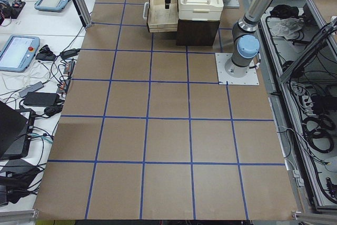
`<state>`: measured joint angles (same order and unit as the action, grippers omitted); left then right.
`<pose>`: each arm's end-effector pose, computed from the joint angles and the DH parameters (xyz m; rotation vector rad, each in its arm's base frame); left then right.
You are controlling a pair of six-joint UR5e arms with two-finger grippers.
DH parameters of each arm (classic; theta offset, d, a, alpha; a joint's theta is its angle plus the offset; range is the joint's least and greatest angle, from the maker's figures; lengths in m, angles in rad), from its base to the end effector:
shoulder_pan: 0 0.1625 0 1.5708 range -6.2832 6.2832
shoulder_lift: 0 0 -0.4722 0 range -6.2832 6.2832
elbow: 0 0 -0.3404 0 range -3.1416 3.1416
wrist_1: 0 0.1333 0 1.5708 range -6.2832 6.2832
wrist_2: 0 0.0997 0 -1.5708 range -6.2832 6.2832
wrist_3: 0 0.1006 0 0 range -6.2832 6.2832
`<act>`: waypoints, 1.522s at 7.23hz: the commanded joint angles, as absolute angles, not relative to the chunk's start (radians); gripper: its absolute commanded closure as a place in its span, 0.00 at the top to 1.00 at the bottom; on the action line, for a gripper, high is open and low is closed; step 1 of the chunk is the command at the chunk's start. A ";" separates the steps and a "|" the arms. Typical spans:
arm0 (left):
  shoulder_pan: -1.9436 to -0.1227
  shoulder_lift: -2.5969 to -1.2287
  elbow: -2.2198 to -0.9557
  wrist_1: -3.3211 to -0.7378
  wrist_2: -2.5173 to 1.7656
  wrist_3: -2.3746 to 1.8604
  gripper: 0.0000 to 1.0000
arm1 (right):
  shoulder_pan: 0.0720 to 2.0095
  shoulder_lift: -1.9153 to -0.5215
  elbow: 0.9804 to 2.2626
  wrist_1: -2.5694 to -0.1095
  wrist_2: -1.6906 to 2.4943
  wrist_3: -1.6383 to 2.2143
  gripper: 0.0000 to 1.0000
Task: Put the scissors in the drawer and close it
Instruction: 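Lift the scissors and carry them with the right gripper over the drawer, then lower the scissors into the drawer and open the right gripper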
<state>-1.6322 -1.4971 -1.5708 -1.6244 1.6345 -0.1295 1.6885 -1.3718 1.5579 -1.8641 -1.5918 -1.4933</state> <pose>-0.1516 -0.3979 0.5601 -0.1058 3.0780 -0.0401 0.1934 -0.5186 0.4731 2.2024 -2.1179 0.1063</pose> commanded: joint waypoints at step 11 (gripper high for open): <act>-1.632 -1.497 -1.571 -1.624 1.635 -0.129 1.00 | 2.046 -1.233 1.572 -1.884 -1.595 -0.991 0.00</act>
